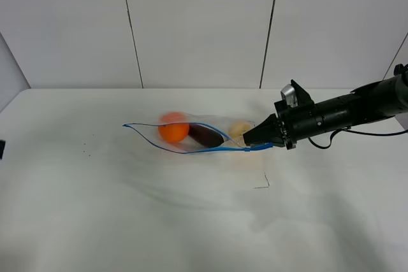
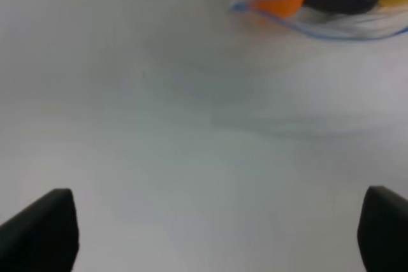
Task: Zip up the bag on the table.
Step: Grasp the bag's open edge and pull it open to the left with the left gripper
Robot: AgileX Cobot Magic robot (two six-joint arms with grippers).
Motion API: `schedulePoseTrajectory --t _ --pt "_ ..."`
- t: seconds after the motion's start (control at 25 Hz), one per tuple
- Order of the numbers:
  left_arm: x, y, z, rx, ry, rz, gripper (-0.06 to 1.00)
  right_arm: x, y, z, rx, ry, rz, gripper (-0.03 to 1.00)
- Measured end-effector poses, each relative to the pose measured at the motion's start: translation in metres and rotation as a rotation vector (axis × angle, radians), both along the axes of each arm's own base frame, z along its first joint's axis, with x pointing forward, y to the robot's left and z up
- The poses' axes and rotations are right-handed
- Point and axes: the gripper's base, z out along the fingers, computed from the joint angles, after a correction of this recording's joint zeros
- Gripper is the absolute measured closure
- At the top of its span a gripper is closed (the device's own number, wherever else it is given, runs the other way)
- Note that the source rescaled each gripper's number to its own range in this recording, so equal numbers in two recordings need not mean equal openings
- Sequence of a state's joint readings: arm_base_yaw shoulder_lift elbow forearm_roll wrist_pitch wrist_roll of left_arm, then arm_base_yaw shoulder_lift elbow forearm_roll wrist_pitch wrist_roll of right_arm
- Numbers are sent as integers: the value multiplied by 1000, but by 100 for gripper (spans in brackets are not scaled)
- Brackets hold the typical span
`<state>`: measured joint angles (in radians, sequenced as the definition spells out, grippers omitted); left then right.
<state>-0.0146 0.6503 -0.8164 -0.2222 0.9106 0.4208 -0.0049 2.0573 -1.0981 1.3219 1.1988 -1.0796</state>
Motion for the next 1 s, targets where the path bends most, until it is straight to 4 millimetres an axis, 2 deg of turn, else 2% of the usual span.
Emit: schedulePoseTrajectory --t 0.16,0.28,0.48,0.72,0.84,1.0 --pt "22 -12 22 17 -102 -146 7 0 0 0 -2 0 2 97" --pt "30 -22 24 45 -130 -233 8 0 0 0 -2 0 2 97" --pt "51 -46 14 201 -161 -375 8 0 0 0 -1 2 1 97" --pt "78 -85 -4 441 -223 -440 8 0 0 0 0 17 -6 97" --pt "85 -112 -17 532 -243 -474 8 0 0 0 0 17 -6 97" --pt "81 -162 -37 682 -343 -573 8 0 0 0 0 18 -7 97"
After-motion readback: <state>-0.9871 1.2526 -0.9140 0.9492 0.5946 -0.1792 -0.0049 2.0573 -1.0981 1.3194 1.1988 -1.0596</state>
